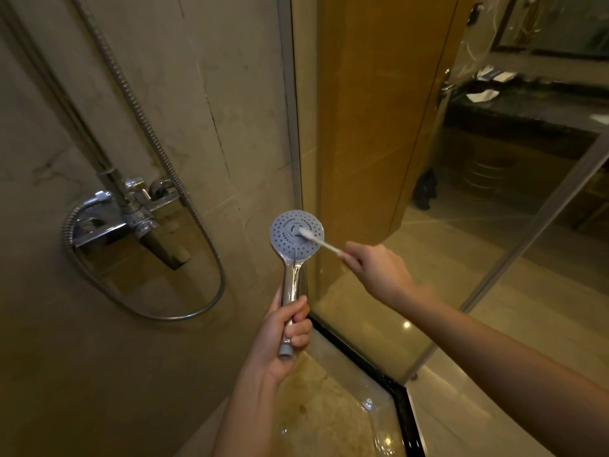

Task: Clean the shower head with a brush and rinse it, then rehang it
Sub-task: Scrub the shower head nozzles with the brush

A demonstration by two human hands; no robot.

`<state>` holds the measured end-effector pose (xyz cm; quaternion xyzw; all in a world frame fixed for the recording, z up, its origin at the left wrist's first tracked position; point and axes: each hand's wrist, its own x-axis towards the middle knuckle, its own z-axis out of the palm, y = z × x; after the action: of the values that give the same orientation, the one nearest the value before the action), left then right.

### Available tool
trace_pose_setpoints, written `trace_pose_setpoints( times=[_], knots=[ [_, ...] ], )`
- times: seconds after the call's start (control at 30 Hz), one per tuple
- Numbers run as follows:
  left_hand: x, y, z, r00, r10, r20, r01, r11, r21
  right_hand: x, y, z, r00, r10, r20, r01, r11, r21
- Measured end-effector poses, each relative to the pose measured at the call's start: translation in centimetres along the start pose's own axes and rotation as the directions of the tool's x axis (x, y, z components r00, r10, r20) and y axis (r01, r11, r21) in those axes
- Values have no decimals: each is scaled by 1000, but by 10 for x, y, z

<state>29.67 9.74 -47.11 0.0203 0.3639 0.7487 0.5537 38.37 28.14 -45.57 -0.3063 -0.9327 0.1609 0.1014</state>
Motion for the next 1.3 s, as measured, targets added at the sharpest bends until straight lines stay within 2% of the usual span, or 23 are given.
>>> trace_pose_setpoints(
  times=[0.07, 0.2, 0.27, 0.33, 0.43, 0.53, 0.63, 0.77, 0.9, 1.03, 1.17, 1.3],
  knots=[
    [1, -1, -6, 999, -20, 31, 23, 996, -89, -6, -4, 3, 999, -37, 25, 38, 999, -28],
    [5, -2, -9, 994, -94, 58, 102, 982, -160, -2, -2, -1, 998, 40, -42, -35, 994, 104],
    [2, -3, -11, 991, -102, 92, 119, 971, -206, -5, -8, 3, 1000, 21, -1, -21, 998, 56],
    [2, -3, -13, 987, -83, 137, 113, 968, -226, -6, -10, 3, 998, 41, -37, -39, 997, 71],
    [3, -2, -17, 990, -52, 134, 74, 984, -162, -6, -6, 2, 993, 97, -68, -83, 981, 177],
    [-4, -4, -19, 997, 10, 74, 0, 991, -132, -13, -11, 5, 997, 74, -22, -69, 986, 152],
    [-10, -4, -13, 995, 97, 24, -98, 995, 8, -8, -13, -7, 989, 107, -97, -86, 976, 201],
    [-15, 4, -6, 982, 186, 38, -188, 980, 63, -15, -35, -17, 996, -12, -94, 28, 986, 166],
    [-18, 6, -8, 973, 203, 108, -219, 961, 167, -4, -36, -27, 984, 44, -175, -4, 975, 224],
    [-20, 6, -13, 963, 262, 62, -269, 924, 271, -9, -47, -21, 991, -15, -131, 42, 977, 207],
    [-19, 4, -10, 969, 236, 67, -243, 887, 392, 9, -41, -32, 974, 96, -206, -25, 946, 324],
    [-17, 3, -11, 970, 233, 74, -242, 871, 427, 3, -49, -31, 984, -13, -175, 60, 962, 266]
  ],
)
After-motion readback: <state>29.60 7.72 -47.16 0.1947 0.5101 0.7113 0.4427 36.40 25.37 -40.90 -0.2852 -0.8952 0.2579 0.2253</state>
